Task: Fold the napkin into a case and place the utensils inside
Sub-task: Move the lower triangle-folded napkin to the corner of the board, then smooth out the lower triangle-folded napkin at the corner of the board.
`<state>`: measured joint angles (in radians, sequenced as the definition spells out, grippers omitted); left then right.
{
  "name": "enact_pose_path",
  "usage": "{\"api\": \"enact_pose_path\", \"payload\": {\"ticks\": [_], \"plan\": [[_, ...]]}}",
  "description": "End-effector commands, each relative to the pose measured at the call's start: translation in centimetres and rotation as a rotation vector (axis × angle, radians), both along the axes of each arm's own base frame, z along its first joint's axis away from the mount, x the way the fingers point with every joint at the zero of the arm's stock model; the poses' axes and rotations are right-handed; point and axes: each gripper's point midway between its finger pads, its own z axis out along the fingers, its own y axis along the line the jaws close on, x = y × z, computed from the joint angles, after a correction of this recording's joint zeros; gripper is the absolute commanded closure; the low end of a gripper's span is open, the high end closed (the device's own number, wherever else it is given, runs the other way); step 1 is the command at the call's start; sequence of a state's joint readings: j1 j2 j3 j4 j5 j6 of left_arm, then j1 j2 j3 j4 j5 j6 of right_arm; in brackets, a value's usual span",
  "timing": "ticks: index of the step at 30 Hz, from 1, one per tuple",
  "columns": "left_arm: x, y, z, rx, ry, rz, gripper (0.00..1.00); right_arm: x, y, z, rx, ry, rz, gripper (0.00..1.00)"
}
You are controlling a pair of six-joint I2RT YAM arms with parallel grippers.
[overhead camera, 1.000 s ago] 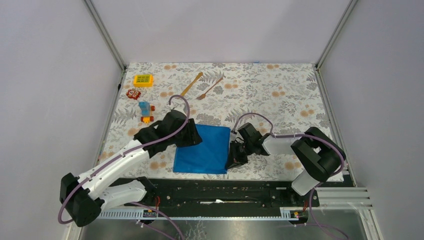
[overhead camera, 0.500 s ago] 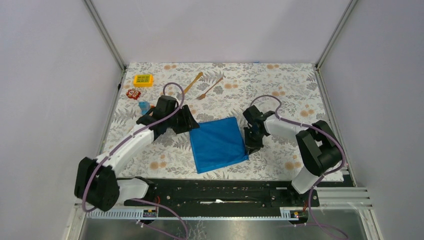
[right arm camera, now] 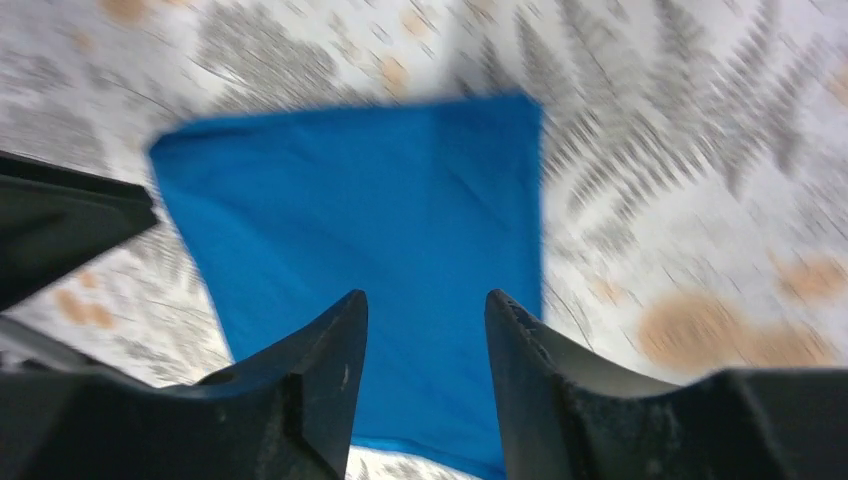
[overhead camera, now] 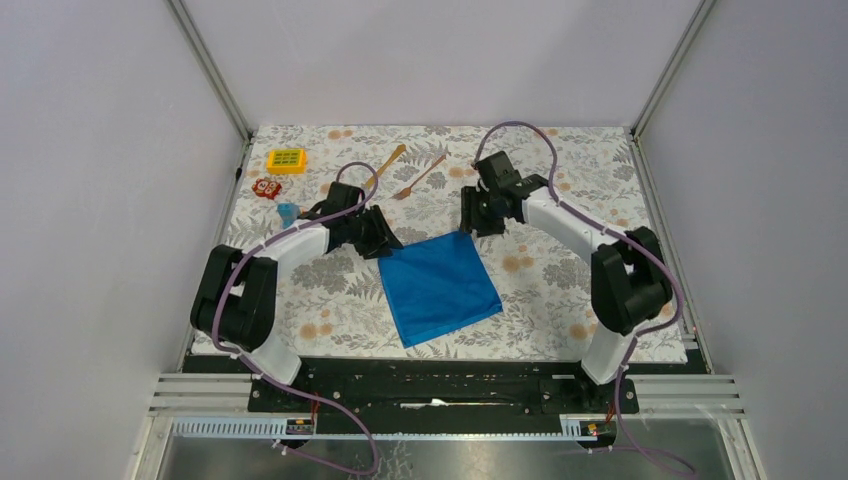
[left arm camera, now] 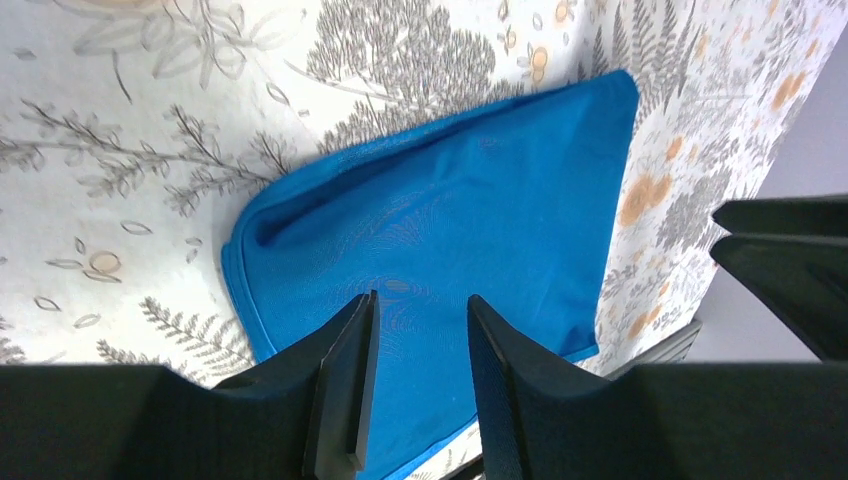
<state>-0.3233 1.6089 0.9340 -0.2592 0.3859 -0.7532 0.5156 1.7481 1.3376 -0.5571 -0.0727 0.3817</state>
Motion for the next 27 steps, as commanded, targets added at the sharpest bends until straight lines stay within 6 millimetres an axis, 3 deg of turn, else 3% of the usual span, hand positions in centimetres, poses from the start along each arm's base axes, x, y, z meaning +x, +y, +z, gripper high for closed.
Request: {"api": "enact_pose_path", "payload": {"ticks": [1, 5, 11, 13, 15, 18, 21, 24, 27], "plan": [[3.3, 0.4, 1.6, -0.021, -0.081, 0.04, 0.58, 4.0, 5.7, 0.1, 0.341, 0.008, 0.057, 0.5], [3.7, 1.3, -0.8, 0.034, -0.039, 0.059, 0.59, 6.2, 6.2, -2.3, 0.423, 0.047, 0.037, 0.61], [3.8, 2.5, -4.6, 0.112, 0.024, 0.091, 0.6, 7.4, 4.1, -6.9, 0.3, 0.065, 0.039, 0.62], [4.0, 2.7, -4.9, 0.132, 0.025, 0.096, 0.61, 7.4, 3.0, -7.3, 0.214, 0.061, 0.041, 0.6], [4.2, 2.9, -4.6, 0.146, 0.022, 0.096, 0.61, 6.8, 2.1, -6.0, 0.163, 0.061, 0.044, 0.57], [3.9, 2.6, -2.9, 0.119, -0.006, 0.085, 0.59, 3.8, 1.4, -2.0, 0.128, 0.024, 0.081, 0.43], [3.7, 1.8, -1.3, 0.069, -0.022, 0.065, 0.57, -1.1, 1.1, -0.4, 0.195, 0.07, 0.111, 0.32], [3.6, 1.5, -0.7, 0.041, -0.028, 0.057, 0.56, -6.5, 1.2, -1.4, 0.307, 0.195, 0.127, 0.36], [3.3, 1.5, -0.2, 0.034, -0.038, 0.055, 0.55, -9.9, 0.5, -2.3, 0.352, 0.231, 0.106, 0.53]]}}
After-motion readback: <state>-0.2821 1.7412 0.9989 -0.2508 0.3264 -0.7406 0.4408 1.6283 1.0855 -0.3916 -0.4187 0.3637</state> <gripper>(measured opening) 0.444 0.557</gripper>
